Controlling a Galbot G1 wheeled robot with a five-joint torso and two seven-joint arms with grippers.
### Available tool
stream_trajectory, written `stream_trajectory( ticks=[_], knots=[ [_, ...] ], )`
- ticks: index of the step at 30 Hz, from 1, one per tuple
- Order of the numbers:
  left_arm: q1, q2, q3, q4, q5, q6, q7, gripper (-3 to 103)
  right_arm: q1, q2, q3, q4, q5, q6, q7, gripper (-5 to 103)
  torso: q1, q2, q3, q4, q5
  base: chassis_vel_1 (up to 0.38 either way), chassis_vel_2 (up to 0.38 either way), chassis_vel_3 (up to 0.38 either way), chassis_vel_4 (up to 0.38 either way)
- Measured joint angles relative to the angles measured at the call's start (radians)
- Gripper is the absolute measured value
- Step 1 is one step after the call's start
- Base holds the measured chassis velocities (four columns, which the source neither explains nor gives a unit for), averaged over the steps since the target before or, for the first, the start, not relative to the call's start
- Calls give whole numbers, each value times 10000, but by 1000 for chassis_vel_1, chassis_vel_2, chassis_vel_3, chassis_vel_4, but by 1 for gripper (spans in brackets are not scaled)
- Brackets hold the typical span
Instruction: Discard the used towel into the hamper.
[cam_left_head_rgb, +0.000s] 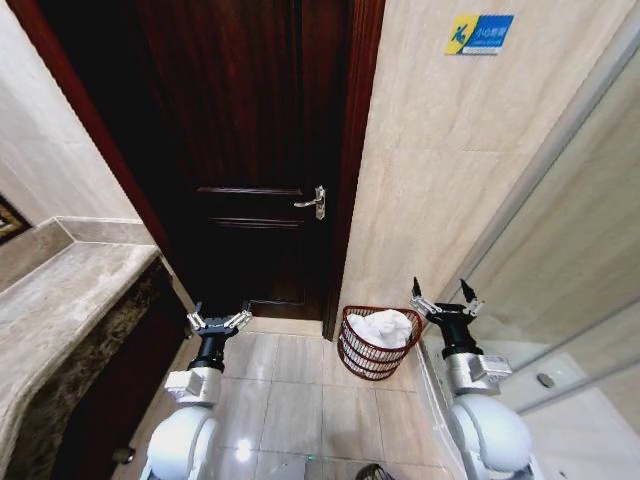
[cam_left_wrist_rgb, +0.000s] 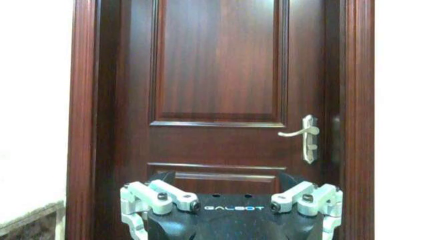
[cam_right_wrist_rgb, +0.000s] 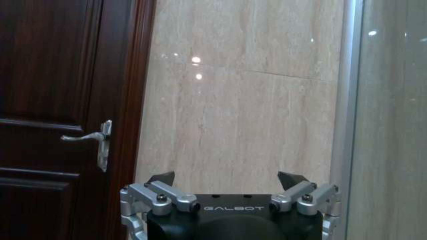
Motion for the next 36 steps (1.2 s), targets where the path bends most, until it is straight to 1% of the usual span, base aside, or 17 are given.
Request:
stream_trajectory(
  ticks=[22,36],
  knots=[
    [-75,25,-17,217,-35,-156,31,100,19,39,-29,29,-65,-49,13,100,-1,-6,-2,0,-1,75,-71,-73,79],
    [-109,15,41,233,-47,-147,-33,100,-42,84,17,79,-51,-38,-54,100,-3,-6,-3,0,0,80,-76,-83,79]
  ],
)
